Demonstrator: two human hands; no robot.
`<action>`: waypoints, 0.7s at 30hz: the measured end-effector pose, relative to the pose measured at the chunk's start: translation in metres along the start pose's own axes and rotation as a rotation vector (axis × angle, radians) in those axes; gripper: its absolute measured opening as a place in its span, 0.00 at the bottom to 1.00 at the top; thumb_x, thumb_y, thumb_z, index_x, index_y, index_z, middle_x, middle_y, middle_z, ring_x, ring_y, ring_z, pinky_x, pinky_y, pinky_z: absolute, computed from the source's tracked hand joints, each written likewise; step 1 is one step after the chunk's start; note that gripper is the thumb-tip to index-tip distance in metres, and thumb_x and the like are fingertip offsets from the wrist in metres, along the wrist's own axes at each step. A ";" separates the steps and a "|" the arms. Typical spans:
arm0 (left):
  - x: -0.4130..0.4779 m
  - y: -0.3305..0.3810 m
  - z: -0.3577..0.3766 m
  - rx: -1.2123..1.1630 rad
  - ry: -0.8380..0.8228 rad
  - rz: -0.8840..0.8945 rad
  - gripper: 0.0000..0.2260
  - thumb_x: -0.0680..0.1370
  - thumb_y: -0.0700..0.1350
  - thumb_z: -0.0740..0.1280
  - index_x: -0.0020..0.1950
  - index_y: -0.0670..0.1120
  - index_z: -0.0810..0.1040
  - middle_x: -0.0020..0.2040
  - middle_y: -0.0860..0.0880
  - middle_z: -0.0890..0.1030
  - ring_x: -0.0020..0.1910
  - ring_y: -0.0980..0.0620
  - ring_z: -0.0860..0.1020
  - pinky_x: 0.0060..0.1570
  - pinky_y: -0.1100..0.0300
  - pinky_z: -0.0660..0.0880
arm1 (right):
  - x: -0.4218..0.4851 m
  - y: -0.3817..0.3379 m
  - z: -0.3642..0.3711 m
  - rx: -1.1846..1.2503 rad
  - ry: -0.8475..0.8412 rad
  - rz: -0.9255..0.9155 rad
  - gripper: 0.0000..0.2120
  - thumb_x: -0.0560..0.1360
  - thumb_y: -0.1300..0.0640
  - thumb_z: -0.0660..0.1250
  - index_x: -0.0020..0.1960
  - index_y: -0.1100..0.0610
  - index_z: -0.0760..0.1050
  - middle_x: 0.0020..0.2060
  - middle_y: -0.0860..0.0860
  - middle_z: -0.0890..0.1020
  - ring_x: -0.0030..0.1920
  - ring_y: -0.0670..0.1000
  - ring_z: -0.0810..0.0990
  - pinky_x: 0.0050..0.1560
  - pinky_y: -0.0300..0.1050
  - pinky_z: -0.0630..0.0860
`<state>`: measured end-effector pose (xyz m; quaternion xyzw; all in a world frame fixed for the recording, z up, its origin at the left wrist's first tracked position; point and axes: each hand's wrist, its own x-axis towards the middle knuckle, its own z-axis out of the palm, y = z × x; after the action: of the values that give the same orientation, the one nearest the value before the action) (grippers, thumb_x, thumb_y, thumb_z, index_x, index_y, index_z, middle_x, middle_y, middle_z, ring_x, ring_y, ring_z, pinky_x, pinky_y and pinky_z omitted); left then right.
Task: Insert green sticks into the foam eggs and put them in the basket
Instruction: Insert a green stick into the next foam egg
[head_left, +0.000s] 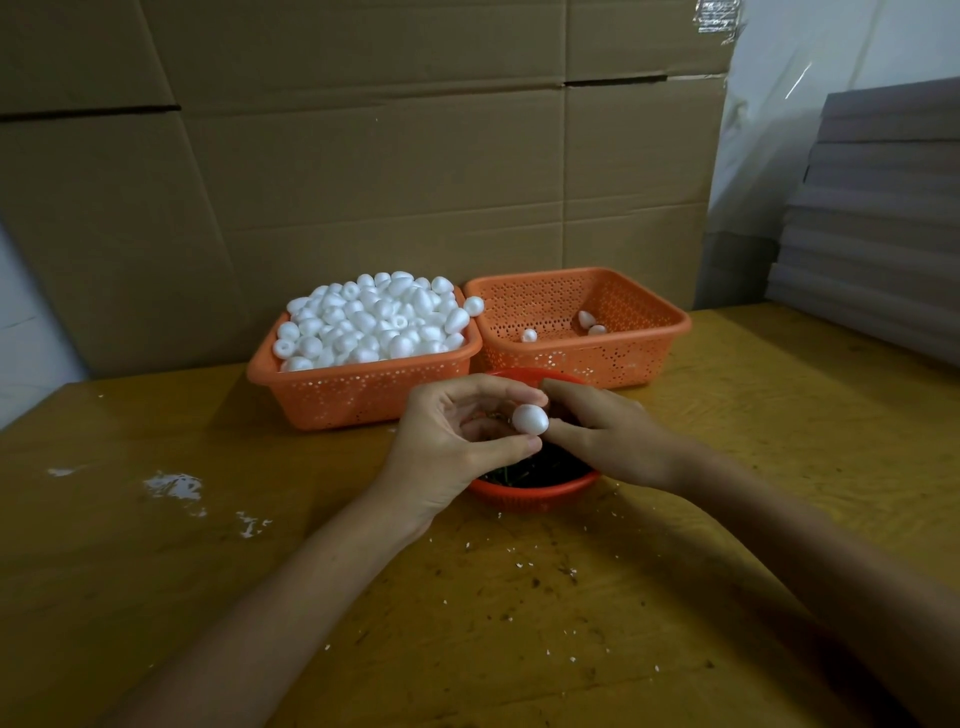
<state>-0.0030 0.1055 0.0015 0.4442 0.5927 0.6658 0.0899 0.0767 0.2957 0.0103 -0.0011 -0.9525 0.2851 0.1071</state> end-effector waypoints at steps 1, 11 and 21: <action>0.000 0.000 0.000 -0.001 -0.001 -0.003 0.15 0.70 0.28 0.78 0.55 0.38 0.85 0.52 0.45 0.88 0.56 0.46 0.86 0.55 0.52 0.83 | 0.000 0.000 0.000 -0.004 0.001 0.001 0.12 0.83 0.46 0.63 0.59 0.51 0.77 0.51 0.47 0.84 0.53 0.49 0.82 0.60 0.61 0.76; 0.000 0.000 0.001 0.022 -0.015 0.011 0.12 0.71 0.29 0.78 0.52 0.39 0.87 0.54 0.44 0.87 0.59 0.46 0.85 0.55 0.56 0.82 | 0.001 -0.002 -0.002 -0.020 -0.031 -0.022 0.12 0.77 0.51 0.73 0.60 0.51 0.78 0.52 0.47 0.84 0.54 0.50 0.82 0.59 0.62 0.78; 0.000 0.001 0.001 0.029 -0.001 -0.022 0.11 0.72 0.33 0.79 0.53 0.41 0.87 0.53 0.44 0.88 0.56 0.44 0.85 0.56 0.56 0.82 | 0.001 -0.003 -0.002 -0.034 -0.037 -0.035 0.13 0.76 0.51 0.72 0.60 0.49 0.78 0.52 0.48 0.84 0.54 0.51 0.82 0.58 0.62 0.78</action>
<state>-0.0018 0.1064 0.0018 0.4392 0.6070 0.6560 0.0912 0.0757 0.2944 0.0133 0.0189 -0.9590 0.2668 0.0942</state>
